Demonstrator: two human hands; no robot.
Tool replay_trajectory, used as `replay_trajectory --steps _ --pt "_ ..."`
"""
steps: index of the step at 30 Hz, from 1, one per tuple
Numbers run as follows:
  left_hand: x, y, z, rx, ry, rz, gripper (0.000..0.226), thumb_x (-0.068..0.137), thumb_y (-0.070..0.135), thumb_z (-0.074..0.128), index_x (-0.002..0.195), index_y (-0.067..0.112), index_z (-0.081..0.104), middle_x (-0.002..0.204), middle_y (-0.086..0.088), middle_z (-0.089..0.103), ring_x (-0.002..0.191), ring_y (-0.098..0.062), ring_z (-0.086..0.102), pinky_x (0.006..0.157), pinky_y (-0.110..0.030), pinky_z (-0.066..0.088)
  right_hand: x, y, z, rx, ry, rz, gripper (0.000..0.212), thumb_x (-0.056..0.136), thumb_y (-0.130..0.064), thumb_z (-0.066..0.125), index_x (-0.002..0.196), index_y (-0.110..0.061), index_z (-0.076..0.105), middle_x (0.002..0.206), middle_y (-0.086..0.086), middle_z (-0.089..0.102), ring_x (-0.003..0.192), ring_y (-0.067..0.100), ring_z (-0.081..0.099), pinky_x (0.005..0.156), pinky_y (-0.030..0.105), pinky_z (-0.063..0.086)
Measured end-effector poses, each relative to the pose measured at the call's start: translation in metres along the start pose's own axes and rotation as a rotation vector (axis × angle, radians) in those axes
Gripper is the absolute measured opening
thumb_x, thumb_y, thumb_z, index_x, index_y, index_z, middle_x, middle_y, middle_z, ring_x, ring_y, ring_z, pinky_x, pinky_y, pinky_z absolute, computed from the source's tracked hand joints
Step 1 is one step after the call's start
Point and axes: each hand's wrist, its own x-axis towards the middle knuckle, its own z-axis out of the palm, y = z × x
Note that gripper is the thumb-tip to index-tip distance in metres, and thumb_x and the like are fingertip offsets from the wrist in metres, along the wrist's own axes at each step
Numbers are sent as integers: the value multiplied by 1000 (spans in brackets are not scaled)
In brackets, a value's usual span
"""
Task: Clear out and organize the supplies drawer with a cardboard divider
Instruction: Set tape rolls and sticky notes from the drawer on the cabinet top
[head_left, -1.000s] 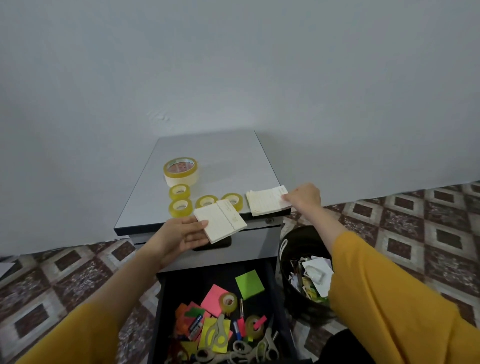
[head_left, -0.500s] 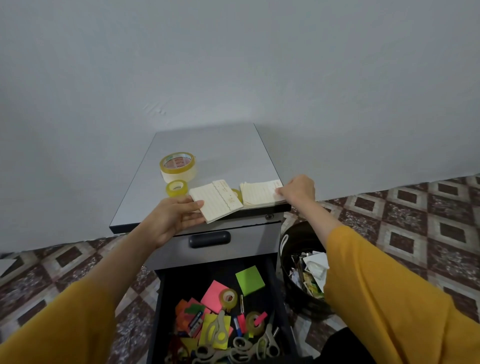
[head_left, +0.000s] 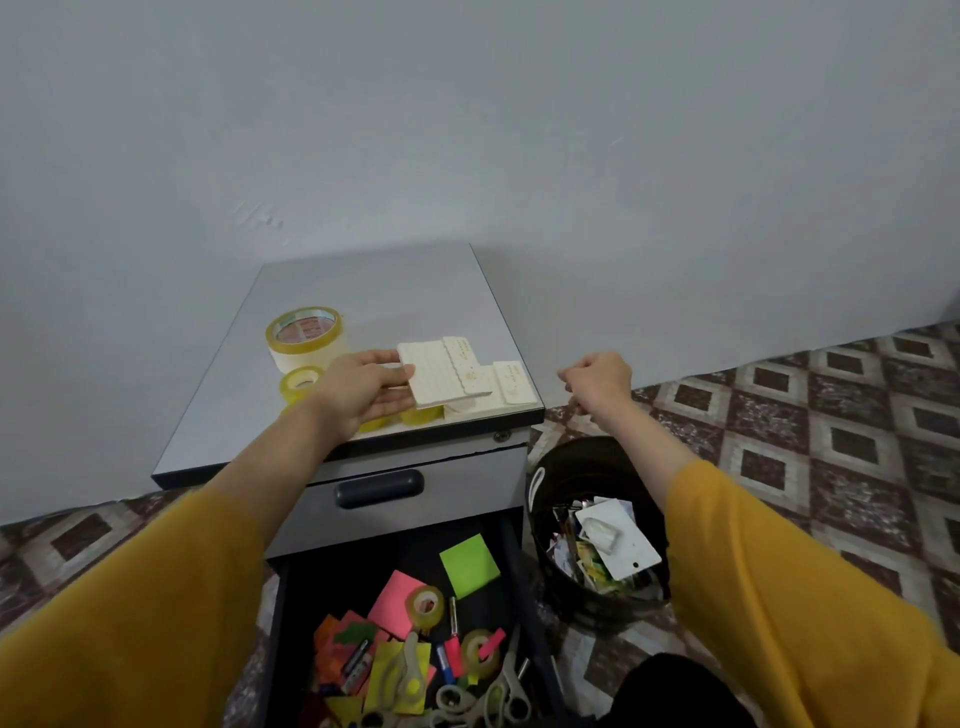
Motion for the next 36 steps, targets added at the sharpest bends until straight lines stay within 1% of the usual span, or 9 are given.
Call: replay_trajectory --steps 4,7,13,18,21,25,28,30,36 --pt "18 7 26 85 -2 -38 28 92 1 53 120 4 54 96 -12 67 73 -17 65 52 -20 56 7 13 -8 19 8 25 21 85 -6 62 65 -3 59 63 10 58 47 17 50 45 26 42" --pt "27 8 38 110 0 -64 28 93 0 51 121 1 55 104 -15 64 74 -16 63 50 -19 55 10 18 -13 55 -10 55 12 86 -3 60 75 1 64 59 8 56 45 17 49 42 25 39" --pt "38 7 46 172 11 -81 28 92 -2 51 120 -3 56 100 -14 63 71 -15 61 50 -18 54 16 26 -19 37 -36 64 19 86 -5 61 67 -3 60 60 10 56 43 17 47 39 23 37" --pt "42 7 51 185 22 -93 27 92 -2 51 119 -3 56 82 -9 62 65 -13 60 48 -17 53 14 30 -20 26 -55 64 13 87 -5 60 76 1 64 61 10 57 45 17 46 39 24 37" --pt "45 5 52 206 24 -105 27 93 -1 51 120 -2 56 92 -12 64 64 -14 62 49 -18 53 13 33 -20 38 -63 73 15 86 -4 60 72 -1 62 58 8 55 43 15 45 37 22 36" --pt "46 2 54 251 18 -104 27 93 -1 51 119 -3 56 102 -15 63 45 -9 63 43 -17 52 13 37 -23 13 -90 77 19 86 -4 61 67 -4 59 56 7 53 44 15 45 36 22 37" --pt "47 0 55 255 6 -108 28 92 -2 51 120 -6 55 99 -16 64 64 -18 63 44 -18 53 13 41 -26 0 -96 73 16 86 -5 61 70 -2 61 56 8 53 44 17 44 35 20 37" --pt "47 -1 56 276 12 -114 29 91 -3 52 119 -7 55 93 -15 63 68 -19 61 46 -19 54 13 43 -28 -9 -104 79 13 86 -5 61 73 0 63 57 10 53 45 19 44 38 23 38" --pt "44 2 60 323 11 -98 30 90 -4 53 119 -11 53 116 -22 61 90 -29 63 50 -23 55 14 50 -32 -47 -115 90 20 84 -5 63 64 -4 58 53 9 50 42 19 41 34 20 34"
